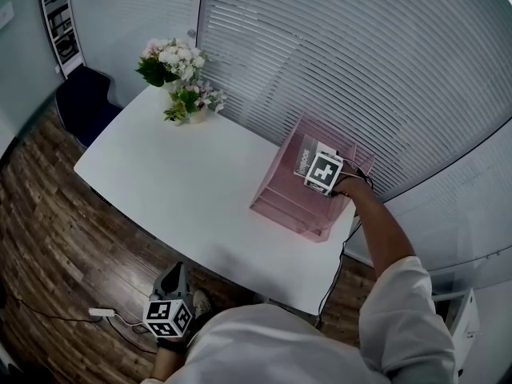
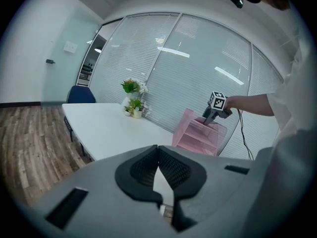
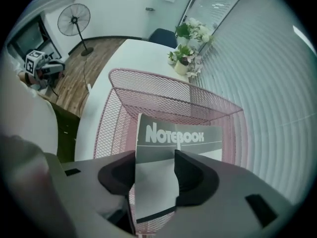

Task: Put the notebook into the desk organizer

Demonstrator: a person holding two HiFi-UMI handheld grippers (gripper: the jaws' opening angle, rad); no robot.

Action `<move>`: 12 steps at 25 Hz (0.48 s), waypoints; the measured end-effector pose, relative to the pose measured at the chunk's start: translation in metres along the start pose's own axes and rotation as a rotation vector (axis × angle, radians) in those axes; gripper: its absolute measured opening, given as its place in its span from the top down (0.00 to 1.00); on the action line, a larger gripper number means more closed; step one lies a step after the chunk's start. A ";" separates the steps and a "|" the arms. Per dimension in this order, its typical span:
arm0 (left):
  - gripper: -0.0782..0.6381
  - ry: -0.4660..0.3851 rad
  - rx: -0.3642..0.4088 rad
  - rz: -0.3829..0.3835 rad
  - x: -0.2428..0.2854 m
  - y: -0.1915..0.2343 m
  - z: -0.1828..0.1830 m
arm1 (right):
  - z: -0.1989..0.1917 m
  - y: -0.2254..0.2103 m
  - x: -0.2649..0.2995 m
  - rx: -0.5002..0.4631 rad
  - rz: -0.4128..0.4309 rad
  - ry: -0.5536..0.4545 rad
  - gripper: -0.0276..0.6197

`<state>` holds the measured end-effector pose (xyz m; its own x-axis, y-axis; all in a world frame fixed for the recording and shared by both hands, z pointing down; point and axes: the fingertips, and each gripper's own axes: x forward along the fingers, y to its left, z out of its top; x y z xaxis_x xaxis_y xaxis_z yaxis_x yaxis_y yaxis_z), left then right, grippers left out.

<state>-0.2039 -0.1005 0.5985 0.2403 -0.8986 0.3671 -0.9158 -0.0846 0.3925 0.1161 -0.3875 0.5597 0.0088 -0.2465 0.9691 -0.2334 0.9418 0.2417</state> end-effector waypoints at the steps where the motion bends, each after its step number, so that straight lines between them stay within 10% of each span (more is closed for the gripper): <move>1: 0.88 0.000 -0.001 0.000 0.000 0.000 0.000 | 0.000 0.002 0.000 0.022 0.038 -0.014 0.60; 12: 0.88 0.008 -0.002 0.000 0.003 -0.001 -0.001 | -0.002 0.015 0.000 0.223 0.254 -0.154 0.54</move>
<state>-0.2019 -0.1027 0.6005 0.2434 -0.8949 0.3740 -0.9151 -0.0841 0.3943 0.1148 -0.3724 0.5640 -0.2191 -0.0584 0.9740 -0.4161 0.9085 -0.0391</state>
